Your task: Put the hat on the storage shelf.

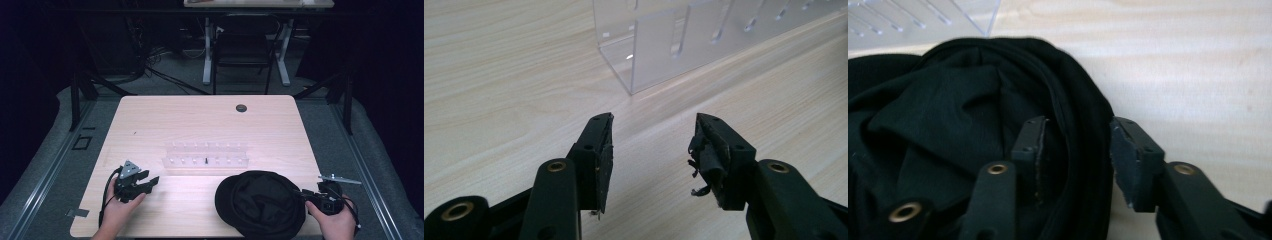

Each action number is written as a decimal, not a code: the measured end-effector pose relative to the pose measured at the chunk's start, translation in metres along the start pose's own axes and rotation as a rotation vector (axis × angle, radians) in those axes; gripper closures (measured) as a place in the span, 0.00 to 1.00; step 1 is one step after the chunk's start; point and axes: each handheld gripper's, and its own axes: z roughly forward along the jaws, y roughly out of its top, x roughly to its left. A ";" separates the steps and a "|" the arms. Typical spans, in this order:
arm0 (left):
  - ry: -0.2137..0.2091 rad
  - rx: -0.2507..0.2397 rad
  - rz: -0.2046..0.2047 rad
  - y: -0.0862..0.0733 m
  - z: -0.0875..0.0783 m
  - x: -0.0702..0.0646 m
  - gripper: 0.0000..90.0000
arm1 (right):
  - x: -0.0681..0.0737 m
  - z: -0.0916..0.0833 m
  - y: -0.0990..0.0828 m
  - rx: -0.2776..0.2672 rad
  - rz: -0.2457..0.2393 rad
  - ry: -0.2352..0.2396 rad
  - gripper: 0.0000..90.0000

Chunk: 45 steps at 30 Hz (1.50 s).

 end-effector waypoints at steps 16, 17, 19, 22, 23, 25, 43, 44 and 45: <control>-0.007 0.009 -0.003 -0.002 0.003 -0.002 0.55 | -0.008 -0.014 0.009 0.190 0.031 -0.056 0.70; -0.007 0.008 -0.003 -0.002 0.004 -0.002 0.55 | -0.009 -0.012 0.010 0.199 0.033 -0.048 0.71; -0.009 0.009 -0.007 -0.002 0.004 -0.002 0.55 | -0.010 -0.008 0.010 0.220 0.051 -0.040 0.72; -0.011 0.015 -0.005 -0.003 0.005 -0.002 0.55 | -0.011 -0.003 0.009 0.250 0.054 -0.039 0.75; -0.012 0.014 -0.007 -0.003 0.005 -0.003 0.55 | -0.012 -0.002 0.009 0.263 0.055 -0.038 0.76; -0.012 0.015 -0.007 -0.003 0.005 -0.003 0.55 | -0.015 0.001 0.010 0.268 0.079 -0.033 0.79; -0.015 0.030 0.002 -0.004 0.006 -0.003 0.55 | -0.019 0.023 0.019 0.410 0.097 -0.034 0.81; -0.014 0.029 0.002 -0.004 0.006 -0.003 0.55 | -0.019 0.024 0.020 0.407 0.109 -0.037 0.81; -0.015 0.030 0.002 -0.004 0.006 -0.003 0.55 | -0.020 0.025 0.021 0.420 0.102 -0.029 0.82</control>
